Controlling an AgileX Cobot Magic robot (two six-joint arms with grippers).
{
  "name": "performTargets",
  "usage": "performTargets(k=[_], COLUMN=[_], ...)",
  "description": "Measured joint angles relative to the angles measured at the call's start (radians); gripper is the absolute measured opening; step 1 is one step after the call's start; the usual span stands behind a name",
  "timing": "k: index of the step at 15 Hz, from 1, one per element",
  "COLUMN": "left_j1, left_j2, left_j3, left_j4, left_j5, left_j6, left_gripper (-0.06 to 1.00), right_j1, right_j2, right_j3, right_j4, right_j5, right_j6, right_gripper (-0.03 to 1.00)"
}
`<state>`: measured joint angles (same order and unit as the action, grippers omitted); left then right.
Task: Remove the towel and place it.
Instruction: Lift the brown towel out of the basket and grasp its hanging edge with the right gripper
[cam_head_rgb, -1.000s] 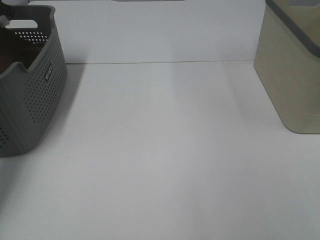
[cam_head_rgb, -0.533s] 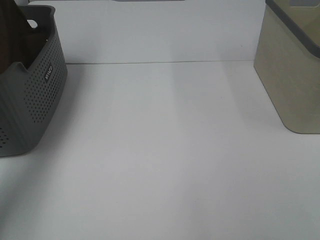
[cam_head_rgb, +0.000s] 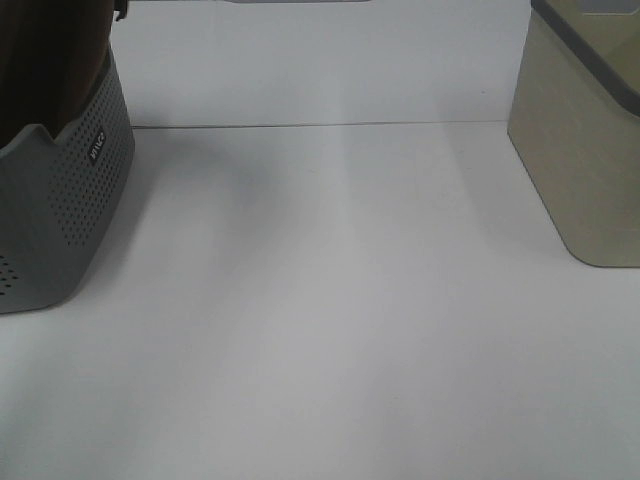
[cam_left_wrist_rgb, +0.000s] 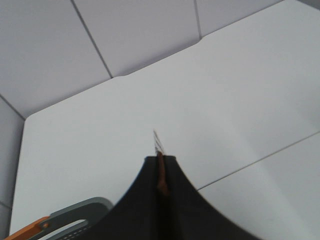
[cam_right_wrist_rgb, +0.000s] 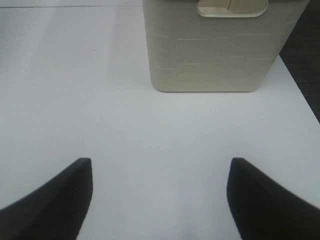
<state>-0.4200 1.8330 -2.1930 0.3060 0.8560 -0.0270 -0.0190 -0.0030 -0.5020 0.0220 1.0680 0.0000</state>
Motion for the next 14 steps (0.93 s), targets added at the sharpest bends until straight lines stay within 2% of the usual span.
performTargets(k=[3, 4, 6, 8, 11, 14], left_j1=[-0.136, -0.218, -0.263, -0.321, -0.391, -0.468], left_j2=[-0.004, -0.004, -0.004, -0.003, -0.003, -0.003], left_j3=[0.0, 0.0, 0.0, 0.0, 0.0, 0.0], left_j4=[-0.026, -0.052, -0.059, -0.079, -0.129, -0.133], left_j5=[0.035, 0.044, 0.044, 0.044, 0.044, 0.045], left_j6=[0.016, 0.027, 0.027, 0.027, 0.027, 0.027], left_gripper=[0.0, 0.0, 0.0, 0.0, 0.0, 0.0], right_j1=[0.0, 0.0, 0.0, 0.0, 0.0, 0.0], right_j2=[0.0, 0.0, 0.0, 0.044, 0.211, 0.415], right_j3=[0.0, 0.0, 0.0, -0.002, -0.001, -0.001], right_j4=[0.007, 0.057, 0.128, 0.231, 0.455, 0.727], right_j5=[0.0, 0.0, -0.007, -0.023, -0.05, -0.087], right_j6=[0.0, 0.0, -0.006, -0.069, -0.26, -0.583], right_gripper=[0.71, 0.71, 0.71, 0.71, 0.68, 0.66])
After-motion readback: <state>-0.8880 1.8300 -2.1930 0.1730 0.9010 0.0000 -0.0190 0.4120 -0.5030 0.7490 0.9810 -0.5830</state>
